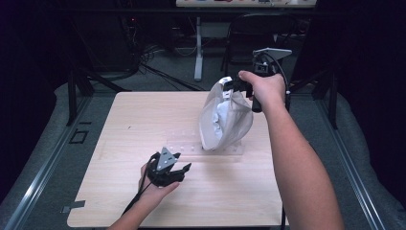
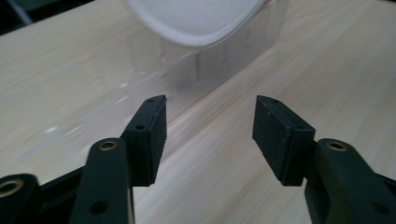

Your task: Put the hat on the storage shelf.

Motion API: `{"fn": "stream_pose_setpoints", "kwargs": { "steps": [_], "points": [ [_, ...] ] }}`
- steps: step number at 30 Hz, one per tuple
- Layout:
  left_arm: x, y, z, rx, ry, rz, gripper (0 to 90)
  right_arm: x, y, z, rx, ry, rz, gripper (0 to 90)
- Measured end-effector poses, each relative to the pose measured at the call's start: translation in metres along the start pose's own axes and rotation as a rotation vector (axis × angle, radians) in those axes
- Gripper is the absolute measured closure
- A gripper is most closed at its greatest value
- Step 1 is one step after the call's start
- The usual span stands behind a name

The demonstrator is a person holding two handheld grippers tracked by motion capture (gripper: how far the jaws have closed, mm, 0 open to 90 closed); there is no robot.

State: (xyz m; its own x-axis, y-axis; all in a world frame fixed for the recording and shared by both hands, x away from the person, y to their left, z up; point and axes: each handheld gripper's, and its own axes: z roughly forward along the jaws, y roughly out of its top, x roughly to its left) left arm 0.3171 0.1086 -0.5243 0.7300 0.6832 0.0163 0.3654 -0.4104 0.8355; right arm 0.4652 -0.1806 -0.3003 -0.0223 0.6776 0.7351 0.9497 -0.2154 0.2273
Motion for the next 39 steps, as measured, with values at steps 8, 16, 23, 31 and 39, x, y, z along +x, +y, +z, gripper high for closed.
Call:
{"fn": "stream_pose_setpoints", "kwargs": {
  "steps": [8,16,23,31,39],
  "points": [
    [-0.026,0.033,0.027,-0.024,0.021,0.057,48.0,0.0,-0.001,0.005,-0.002,0.007,-0.002,82.6],
    [-0.044,0.05,0.046,-0.014,0.084,0.125,52.3,0.0,-0.001,0.005,0.009,0.01,-0.006,82.6],
    [-0.044,0.052,0.057,-0.003,0.161,0.144,67.7,-0.002,-0.002,0.005,0.007,0.014,-0.008,82.5],
    [-0.031,0.049,0.047,-0.037,0.144,0.143,79.4,-0.002,-0.002,0.002,0.001,0.022,-0.003,82.4],
    [-0.011,0.044,0.041,-0.088,0.045,0.058,79.9,0.008,-0.004,0.003,0.012,0.029,-0.028,82.5]
  ]
}}
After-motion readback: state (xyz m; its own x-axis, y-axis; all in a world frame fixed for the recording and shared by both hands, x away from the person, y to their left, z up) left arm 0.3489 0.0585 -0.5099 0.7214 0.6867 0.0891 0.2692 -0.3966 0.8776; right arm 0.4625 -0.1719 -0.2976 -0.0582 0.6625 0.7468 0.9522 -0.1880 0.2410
